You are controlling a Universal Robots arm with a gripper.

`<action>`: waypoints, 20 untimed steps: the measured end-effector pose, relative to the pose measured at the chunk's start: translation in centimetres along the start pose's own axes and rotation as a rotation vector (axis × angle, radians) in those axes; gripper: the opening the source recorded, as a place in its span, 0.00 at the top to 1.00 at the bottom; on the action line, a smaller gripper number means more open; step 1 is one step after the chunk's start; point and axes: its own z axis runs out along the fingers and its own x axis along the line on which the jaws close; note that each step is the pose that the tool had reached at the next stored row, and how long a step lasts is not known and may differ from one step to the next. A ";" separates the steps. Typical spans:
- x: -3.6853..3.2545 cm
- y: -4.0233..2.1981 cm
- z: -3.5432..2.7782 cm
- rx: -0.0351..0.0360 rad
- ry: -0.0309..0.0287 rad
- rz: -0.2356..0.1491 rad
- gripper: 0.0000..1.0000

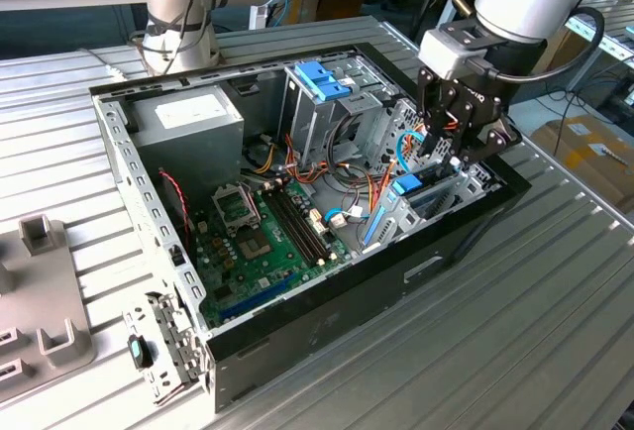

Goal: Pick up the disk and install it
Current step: 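Insert the first disk wire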

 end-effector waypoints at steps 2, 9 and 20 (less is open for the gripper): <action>-0.08 0.00 0.00 0.0000 -0.0001 0.000 0.58; -0.36 0.02 0.00 0.0000 -0.0001 0.000 0.58; -0.38 -0.06 -2.24 0.0000 -0.0001 0.000 0.58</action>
